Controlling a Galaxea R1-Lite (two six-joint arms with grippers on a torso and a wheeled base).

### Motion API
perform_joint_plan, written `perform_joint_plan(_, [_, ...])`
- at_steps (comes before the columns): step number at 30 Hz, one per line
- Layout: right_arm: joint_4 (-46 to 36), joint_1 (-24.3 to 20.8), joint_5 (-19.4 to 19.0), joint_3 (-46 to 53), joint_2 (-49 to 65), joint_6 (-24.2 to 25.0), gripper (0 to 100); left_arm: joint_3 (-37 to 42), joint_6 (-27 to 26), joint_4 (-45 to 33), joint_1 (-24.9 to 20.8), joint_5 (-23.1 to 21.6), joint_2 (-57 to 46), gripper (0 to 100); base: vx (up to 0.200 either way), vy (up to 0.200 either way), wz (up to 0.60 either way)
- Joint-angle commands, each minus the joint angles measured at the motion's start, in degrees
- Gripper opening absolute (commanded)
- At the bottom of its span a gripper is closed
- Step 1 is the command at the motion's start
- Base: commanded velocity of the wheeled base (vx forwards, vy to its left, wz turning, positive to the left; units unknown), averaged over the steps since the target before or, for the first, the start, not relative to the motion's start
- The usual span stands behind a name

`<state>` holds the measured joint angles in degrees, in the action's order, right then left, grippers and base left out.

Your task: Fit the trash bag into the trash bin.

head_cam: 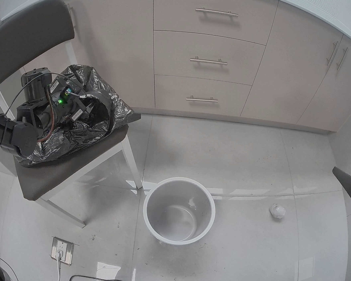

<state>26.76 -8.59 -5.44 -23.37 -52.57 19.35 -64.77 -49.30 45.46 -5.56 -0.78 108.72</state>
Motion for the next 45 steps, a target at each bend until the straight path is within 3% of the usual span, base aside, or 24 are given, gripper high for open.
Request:
perform_joint_plan(1, [0.05, -0.02, -0.01, -0.1, 0.27, -0.01, 100, -0.53, -0.54, -1.69, -0.24, 0.87, 0.01, 100, 0.0, 0.0, 0.0])
perform_joint_plan(12, [1.54, -0.02, 0.08, 0.25, 0.18, -0.01, 100, -4.93, -1.24, -1.78, -3.05, 4.38, 4.05, 100, 0.0, 0.0, 0.0])
perform_joint_plan(21, [1.81, -0.02, -0.01, 0.43, 0.1, -0.01, 100, -7.3, -3.0, -1.95, -3.14, 4.47, 5.37, 100, 0.0, 0.0, 0.0])
perform_joint_plan(22, [1.81, -0.11, -0.01, 0.43, 0.1, 0.08, 100, -7.3, -3.08, -2.04, -3.14, 4.47, 5.37, 0, 0.0, 0.0, 0.0])
perform_joint_plan(40, [1.81, -0.11, -0.01, 0.43, 0.18, -0.01, 100, -6.77, -2.12, -1.69, -3.14, 4.21, 4.14, 0, 0.0, 0.0, 0.0])
perform_joint_plan(43, [1.81, -0.11, -0.01, 0.34, 0.27, -0.01, 100, -7.04, 1.22, -1.69, -3.23, 4.21, 2.38, 0, 0.0, 0.0, 0.0])
perform_joint_plan(45, [1.81, -0.02, -0.01, 0.34, 0.27, -0.01, 100, -7.65, 6.76, -2.13, -3.23, 4.21, 0.88, 0, 0.0, 0.0, 0.0])
